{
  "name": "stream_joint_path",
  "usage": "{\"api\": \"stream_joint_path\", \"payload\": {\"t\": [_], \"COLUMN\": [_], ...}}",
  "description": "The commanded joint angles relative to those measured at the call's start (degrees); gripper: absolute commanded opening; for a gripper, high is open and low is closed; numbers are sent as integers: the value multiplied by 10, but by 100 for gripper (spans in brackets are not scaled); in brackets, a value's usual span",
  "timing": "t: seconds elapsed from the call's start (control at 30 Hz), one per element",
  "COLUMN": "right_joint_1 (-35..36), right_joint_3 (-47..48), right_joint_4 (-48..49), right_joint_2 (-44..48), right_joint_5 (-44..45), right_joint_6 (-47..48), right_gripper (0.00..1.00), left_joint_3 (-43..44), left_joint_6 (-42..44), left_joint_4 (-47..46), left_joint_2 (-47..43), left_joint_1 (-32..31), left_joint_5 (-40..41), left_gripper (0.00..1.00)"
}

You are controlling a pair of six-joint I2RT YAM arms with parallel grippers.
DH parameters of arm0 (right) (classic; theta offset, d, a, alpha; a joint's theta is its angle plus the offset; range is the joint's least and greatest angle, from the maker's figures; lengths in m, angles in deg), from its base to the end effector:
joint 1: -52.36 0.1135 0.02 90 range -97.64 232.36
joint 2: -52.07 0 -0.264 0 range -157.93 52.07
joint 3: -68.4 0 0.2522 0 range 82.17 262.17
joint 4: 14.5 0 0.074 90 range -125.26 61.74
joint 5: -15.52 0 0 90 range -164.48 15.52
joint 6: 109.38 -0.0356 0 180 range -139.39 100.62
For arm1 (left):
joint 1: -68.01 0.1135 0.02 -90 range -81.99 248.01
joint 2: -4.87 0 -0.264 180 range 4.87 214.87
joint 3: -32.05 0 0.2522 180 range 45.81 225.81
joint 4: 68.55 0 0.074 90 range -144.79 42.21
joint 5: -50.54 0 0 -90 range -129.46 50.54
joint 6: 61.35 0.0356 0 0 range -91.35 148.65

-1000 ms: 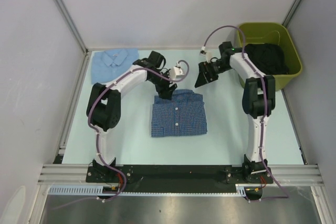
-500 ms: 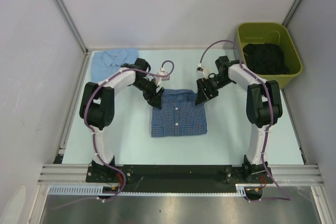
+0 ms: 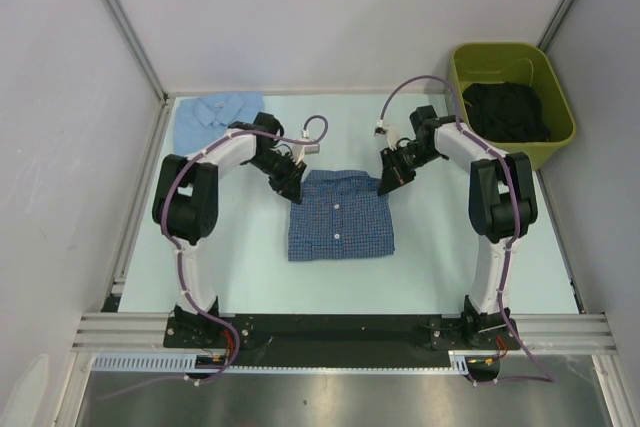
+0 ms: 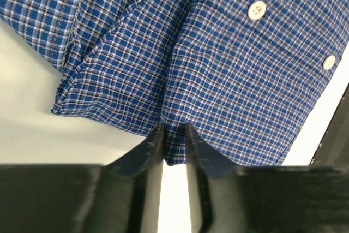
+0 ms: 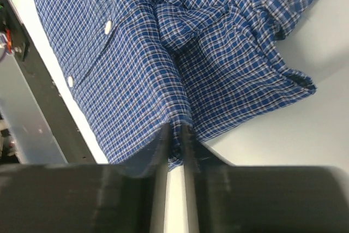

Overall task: Fold and stack the long sleeve shirts
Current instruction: Fold the shirt

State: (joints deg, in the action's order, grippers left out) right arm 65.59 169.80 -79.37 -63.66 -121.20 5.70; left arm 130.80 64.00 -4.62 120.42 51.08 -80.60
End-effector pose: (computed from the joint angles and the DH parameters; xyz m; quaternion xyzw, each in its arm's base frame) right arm 0.3809 0.1162 0.1922 -0.3351 0.8511 0.3837 0.1267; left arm 0.3677 -0.1364 0.1793 0.4366 0.8252 -0.3336 0.1307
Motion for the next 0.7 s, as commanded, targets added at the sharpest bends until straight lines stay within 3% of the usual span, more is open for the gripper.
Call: {"api": "stream_joint_path", "payload": {"t": [0.0,0.17,0.67], "right_joint_1": [-4,-5,-27], "right_joint_3": [3,8,120], "right_joint_4": [20,19,-7], "right_joint_2": [-1,1,-36], "right_joint_5": [6,6,-11], "right_joint_6": [-3,-5,3], "right_gripper": [4,0,0], "left_joint_3": [46,61,181], "left_joint_6": [19,24,12], "left_joint_4": [41,68,78], "left_joint_2": [13,16,50], "left_joint_1": [9,14,39], "left_joint_5": [-43,-57,-34], "left_gripper": [15,0,0]}}
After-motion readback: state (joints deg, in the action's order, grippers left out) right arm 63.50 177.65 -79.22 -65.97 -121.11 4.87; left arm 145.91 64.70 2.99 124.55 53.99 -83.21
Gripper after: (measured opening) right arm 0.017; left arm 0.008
